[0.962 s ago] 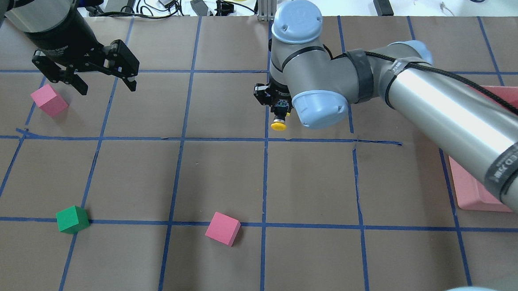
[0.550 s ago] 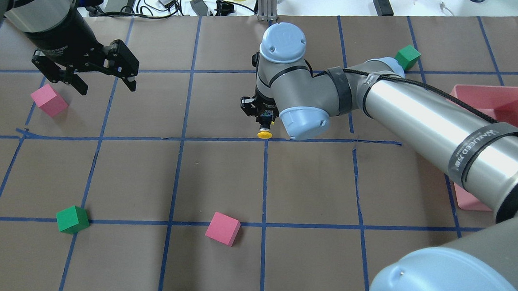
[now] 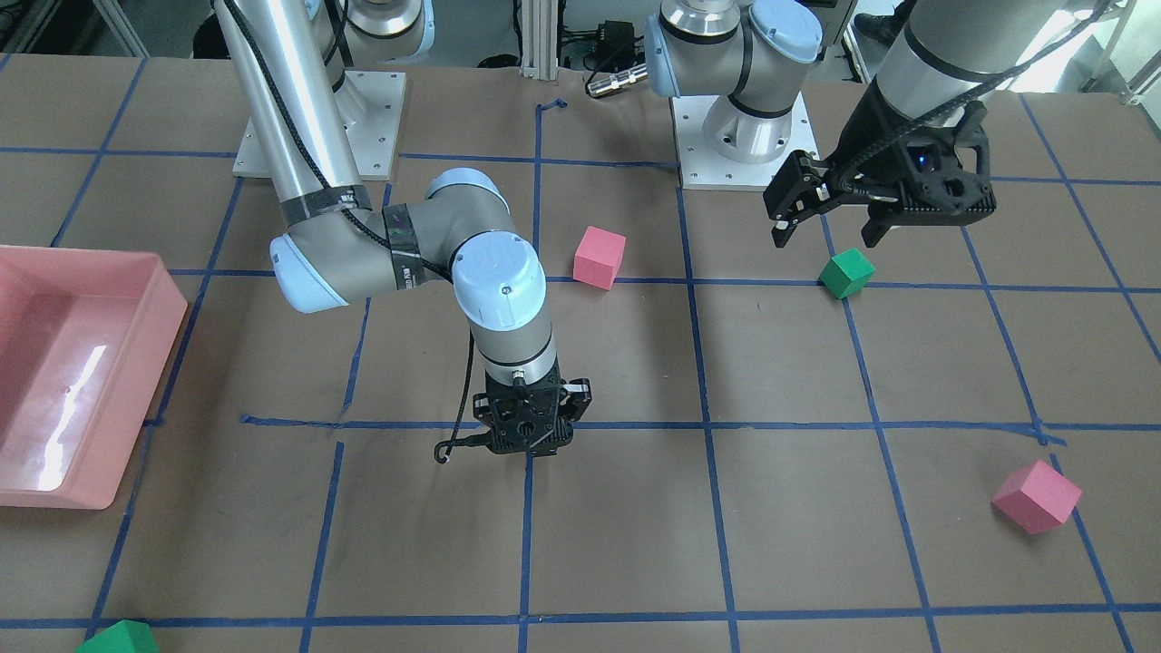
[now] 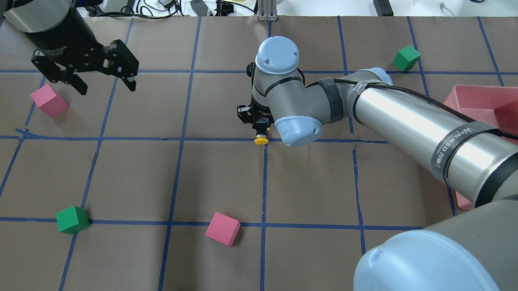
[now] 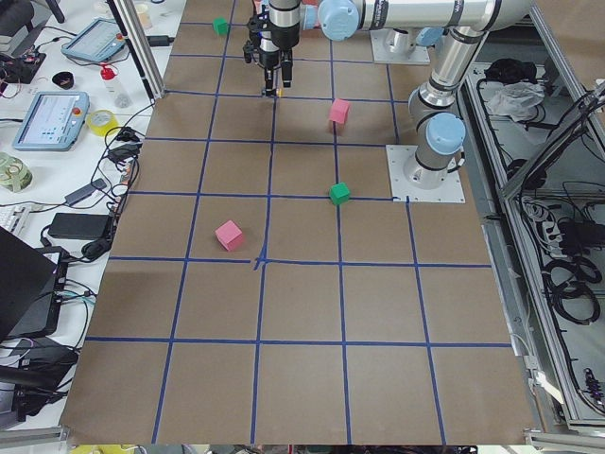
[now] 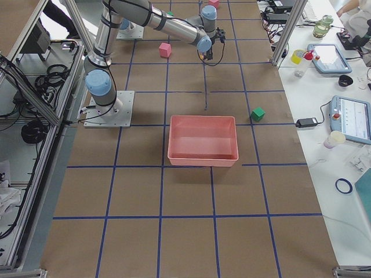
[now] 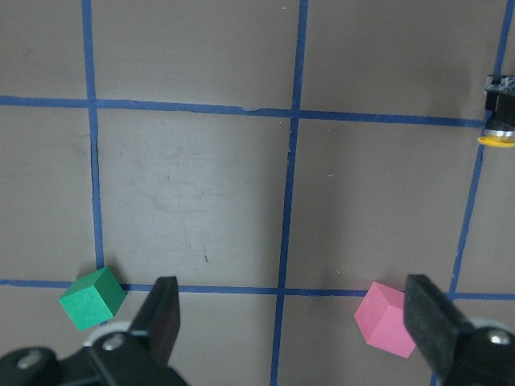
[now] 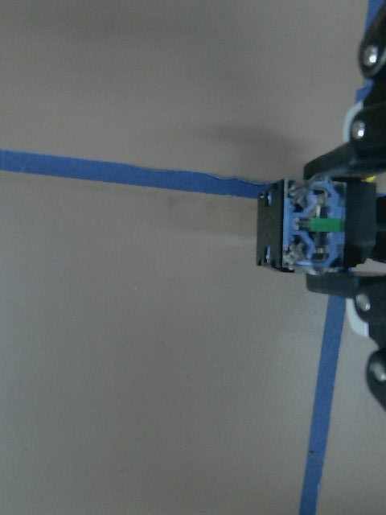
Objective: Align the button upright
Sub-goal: 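Set the button down on the table and open the right gripper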
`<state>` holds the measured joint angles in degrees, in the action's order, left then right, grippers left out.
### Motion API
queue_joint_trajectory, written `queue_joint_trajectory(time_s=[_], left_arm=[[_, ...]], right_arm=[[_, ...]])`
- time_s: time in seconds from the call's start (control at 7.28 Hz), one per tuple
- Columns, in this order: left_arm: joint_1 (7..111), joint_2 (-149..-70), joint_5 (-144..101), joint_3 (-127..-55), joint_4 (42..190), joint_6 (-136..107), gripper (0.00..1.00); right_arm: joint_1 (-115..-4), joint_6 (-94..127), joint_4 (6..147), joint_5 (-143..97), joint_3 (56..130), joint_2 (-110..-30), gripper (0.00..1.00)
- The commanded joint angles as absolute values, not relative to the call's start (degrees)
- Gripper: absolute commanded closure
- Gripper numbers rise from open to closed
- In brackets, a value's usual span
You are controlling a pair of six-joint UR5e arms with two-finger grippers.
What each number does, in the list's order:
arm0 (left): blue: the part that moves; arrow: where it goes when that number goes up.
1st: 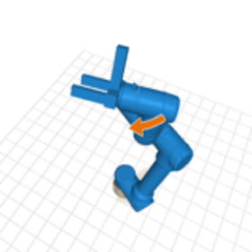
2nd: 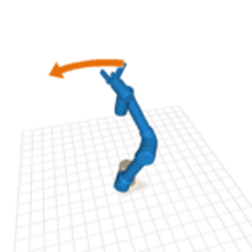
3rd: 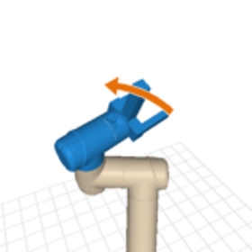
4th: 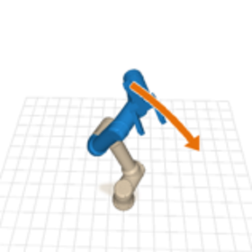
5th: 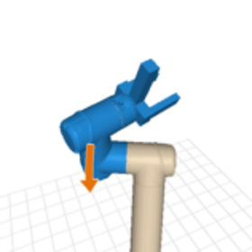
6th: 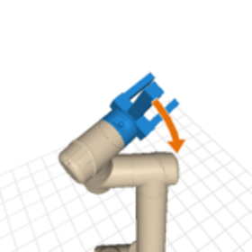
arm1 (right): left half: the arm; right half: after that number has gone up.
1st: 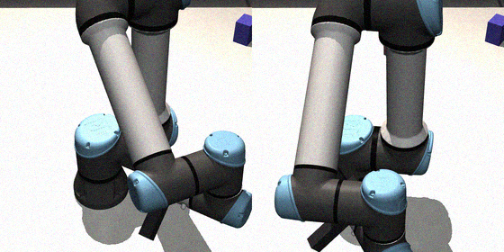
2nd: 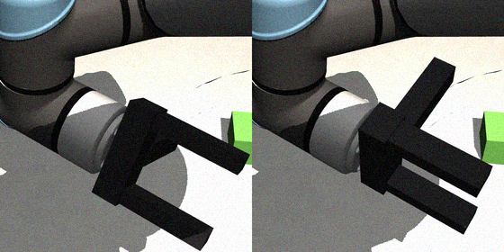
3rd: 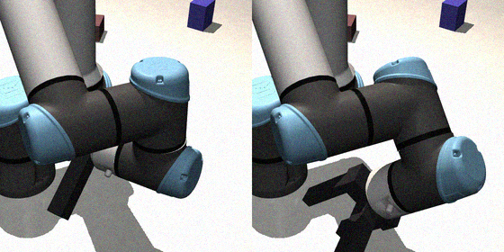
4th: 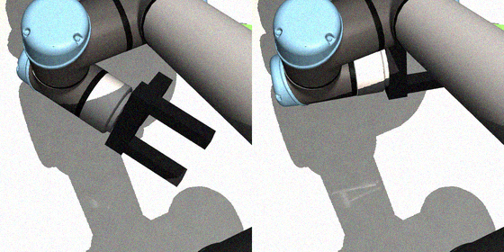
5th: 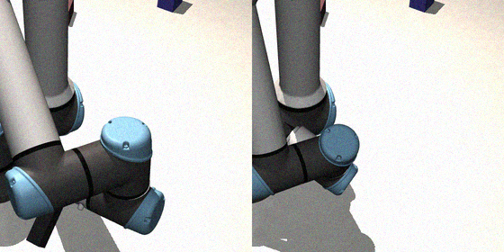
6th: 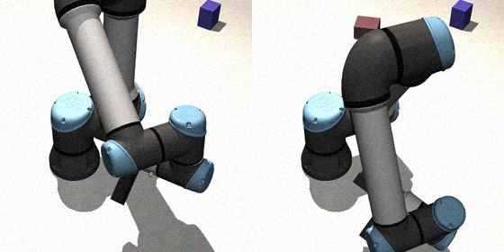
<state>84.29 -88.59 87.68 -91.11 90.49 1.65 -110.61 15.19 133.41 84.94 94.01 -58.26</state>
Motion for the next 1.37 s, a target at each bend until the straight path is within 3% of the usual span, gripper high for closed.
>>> queue_joint_trajectory(time_s=[0.0,0.14,0.27,0.69,1.24], left_arm=[[84.29,-88.59,87.71,-91.14,90.53,1.67,0.00],[84.29,-88.59,87.71,-91.14,90.53,1.67,0.00],[84.29,-88.59,87.71,-91.14,90.53,1.67,0.00],[84.29,-88.68,87.63,-91.06,90.44,1.76,0.00],[85.68,-90.34,84.03,-91.49,90.09,-2.79,0.00]], right_arm=[[-110.65,14.42,133.42,84.73,94.31,-58.18,0.34],[-110.65,14.33,133.07,84.64,94.39,-58.18,0.14],[-110.65,13.98,132.98,84.73,94.22,-58.71,0.00],[-109.26,11.96,123.72,85.25,92.81,-66.67,0.00],[-92.58,0.27,97.69,85.78,88.17,-82.57,0.00]])
